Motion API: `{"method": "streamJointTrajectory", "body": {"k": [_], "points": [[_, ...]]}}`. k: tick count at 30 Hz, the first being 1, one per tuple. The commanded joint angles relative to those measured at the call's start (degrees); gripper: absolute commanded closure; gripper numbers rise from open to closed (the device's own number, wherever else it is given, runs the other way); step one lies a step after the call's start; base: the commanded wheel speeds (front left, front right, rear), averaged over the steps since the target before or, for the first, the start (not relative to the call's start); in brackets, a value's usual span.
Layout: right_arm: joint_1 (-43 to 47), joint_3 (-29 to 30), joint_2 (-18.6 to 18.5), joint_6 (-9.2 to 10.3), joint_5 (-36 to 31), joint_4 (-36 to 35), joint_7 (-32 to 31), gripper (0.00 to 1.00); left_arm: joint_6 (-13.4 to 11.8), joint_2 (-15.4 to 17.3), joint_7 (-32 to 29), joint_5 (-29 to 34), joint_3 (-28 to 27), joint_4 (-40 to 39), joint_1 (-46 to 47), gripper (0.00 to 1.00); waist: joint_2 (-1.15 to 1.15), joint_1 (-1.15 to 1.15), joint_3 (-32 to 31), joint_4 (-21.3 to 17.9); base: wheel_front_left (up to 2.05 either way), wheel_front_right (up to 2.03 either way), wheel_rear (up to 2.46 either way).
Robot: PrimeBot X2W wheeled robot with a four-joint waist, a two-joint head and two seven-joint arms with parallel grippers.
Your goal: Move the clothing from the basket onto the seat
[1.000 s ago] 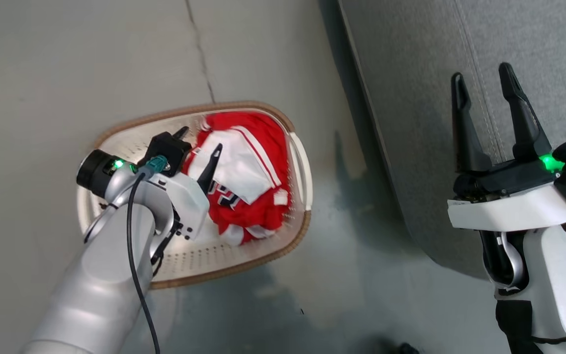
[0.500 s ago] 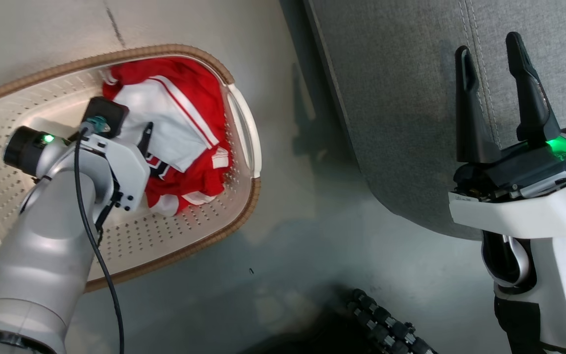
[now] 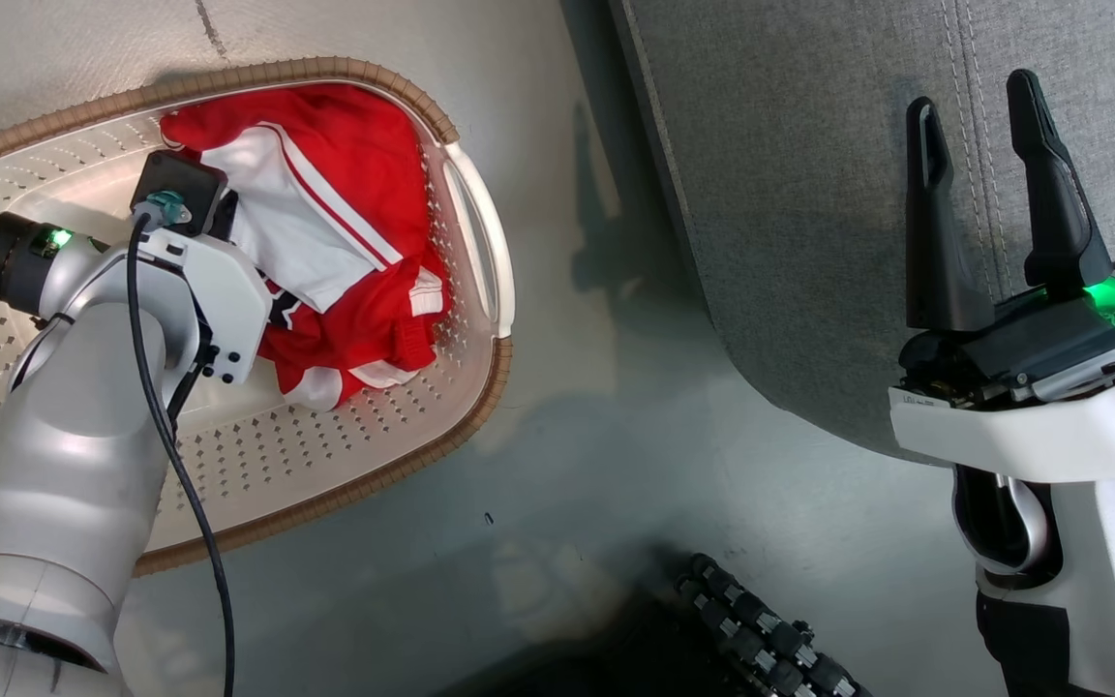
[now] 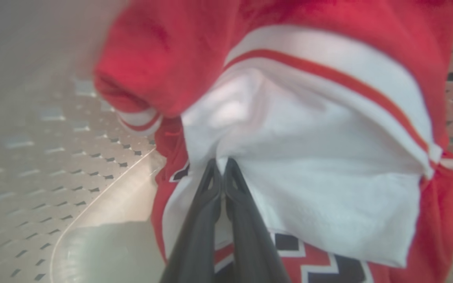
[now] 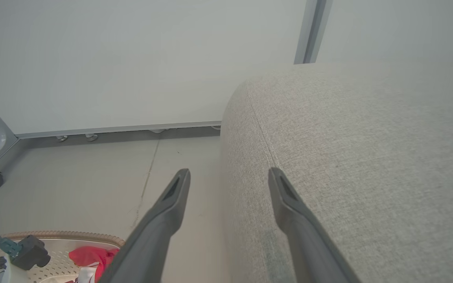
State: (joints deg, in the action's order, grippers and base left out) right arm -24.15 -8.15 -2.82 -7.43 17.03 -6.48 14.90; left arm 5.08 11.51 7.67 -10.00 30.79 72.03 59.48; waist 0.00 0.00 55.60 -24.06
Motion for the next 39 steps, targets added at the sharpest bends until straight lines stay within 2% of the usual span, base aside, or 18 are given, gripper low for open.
{"method": "streamJointTrajectory", "body": {"k": [1,7,13,22,29,39], "points": [[-0.9,0.0,-0.2,-0.11,0.1,0.5,0.3,0.00,0.2,0.3,1.6,0.6,0.6,0.0,1.2,1.00,0.00,0.00,-0.3,0.0,0.00,0.00,0.00],[-0.9,0.6,-0.2,-0.11,-1.5,1.9,0.3,0.00,0.5,-1.7,5.7,1.0,2.2,-1.6,-0.6,1.00,0.00,0.00,-3.5,2.1,0.00,0.00,0.00],[0.7,1.1,-0.2,-0.11,-4.4,4.3,0.3,0.00,1.5,-3.8,7.6,0.0,3.1,-8.0,-5.7,1.00,0.00,0.00,-10.0,5.3,0.00,0.00,0.00],[3.0,1.6,-0.2,-0.11,-8.5,7.5,-0.9,0.00,1.9,-2.9,7.7,-2.6,1.7,-28.5,-16.8,1.00,0.00,0.00,-19.7,10.4,0.00,0.00,0.00],[5.1,2.5,-0.2,-0.11,-10.8,8.3,-3.5,0.00,0.4,-2.5,7.6,-5.1,-1.1,-41.2,-25.2,1.00,0.00,0.00,-27.4,14.7,0.00,0.00,0.00],[9.8,4.3,-0.3,-0.11,-12.1,8.6,-7.5,0.00,-3.3,-3.3,7.6,-8.6,-6.6,-54.8,-35.6,1.00,0.00,0.00,-37.0,21.4,0.00,0.00,0.00]]}}
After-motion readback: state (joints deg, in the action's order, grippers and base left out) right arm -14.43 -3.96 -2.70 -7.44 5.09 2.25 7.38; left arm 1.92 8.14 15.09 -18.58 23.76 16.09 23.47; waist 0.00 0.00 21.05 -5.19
